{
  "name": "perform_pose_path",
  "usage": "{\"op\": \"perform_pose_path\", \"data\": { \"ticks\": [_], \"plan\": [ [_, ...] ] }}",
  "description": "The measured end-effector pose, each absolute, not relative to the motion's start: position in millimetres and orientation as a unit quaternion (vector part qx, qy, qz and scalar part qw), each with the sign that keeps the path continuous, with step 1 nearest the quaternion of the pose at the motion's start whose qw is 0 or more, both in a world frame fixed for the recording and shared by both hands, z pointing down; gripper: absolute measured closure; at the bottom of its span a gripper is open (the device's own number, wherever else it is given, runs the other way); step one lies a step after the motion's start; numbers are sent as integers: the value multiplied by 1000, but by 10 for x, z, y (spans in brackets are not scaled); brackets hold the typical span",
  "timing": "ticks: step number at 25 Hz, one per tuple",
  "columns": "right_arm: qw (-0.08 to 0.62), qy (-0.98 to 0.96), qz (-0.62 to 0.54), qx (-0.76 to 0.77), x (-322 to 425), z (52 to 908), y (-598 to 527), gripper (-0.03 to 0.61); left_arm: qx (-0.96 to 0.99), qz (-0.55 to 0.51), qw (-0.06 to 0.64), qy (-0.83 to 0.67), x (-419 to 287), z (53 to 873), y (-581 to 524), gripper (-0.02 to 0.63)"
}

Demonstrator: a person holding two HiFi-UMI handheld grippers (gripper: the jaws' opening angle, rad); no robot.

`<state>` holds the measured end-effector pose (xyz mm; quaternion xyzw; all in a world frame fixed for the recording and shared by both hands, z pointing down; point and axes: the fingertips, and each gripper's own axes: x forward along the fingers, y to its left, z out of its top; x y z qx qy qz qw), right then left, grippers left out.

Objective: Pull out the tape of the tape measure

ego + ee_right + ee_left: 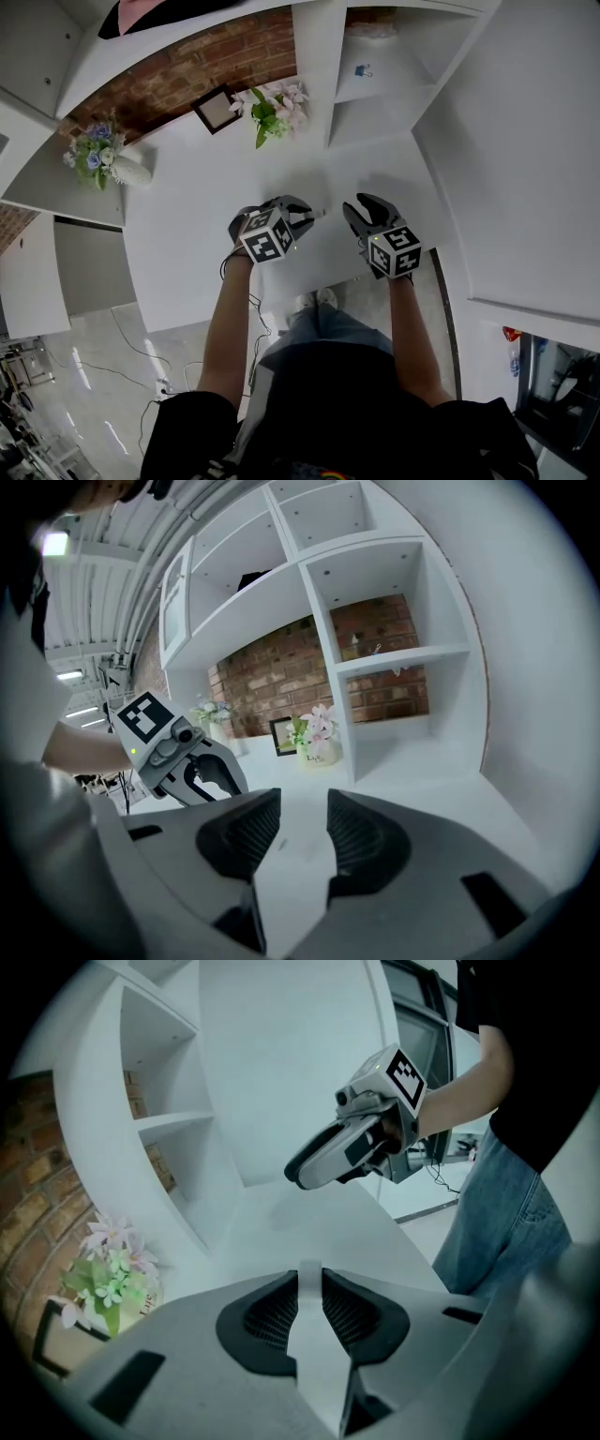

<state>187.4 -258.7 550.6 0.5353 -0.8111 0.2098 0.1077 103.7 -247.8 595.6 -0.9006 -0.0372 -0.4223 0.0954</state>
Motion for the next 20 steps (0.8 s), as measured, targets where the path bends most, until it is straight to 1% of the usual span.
{"op": "perform_pose_path", "data": {
  "ticks": [7, 11, 14, 20],
  "plan": [
    [128, -839, 228, 477, 1426, 5603, -2595, 430, -908, -406, 103, 28, 738, 5713, -2371, 532],
    [146, -846, 246, 450, 1166, 5706, -2569, 471, -908, -400, 108, 59, 578, 5601, -2298, 532],
    [154, -852, 266, 423, 993, 5771, -2526, 471, -908, -395, 119, 71, 488, 5525, -2233, 532],
    [148, -863, 313, 368, 768, 5810, -2428, 486, -913, -374, 144, 81, 375, 5376, -2076, 532]
  ]
}}
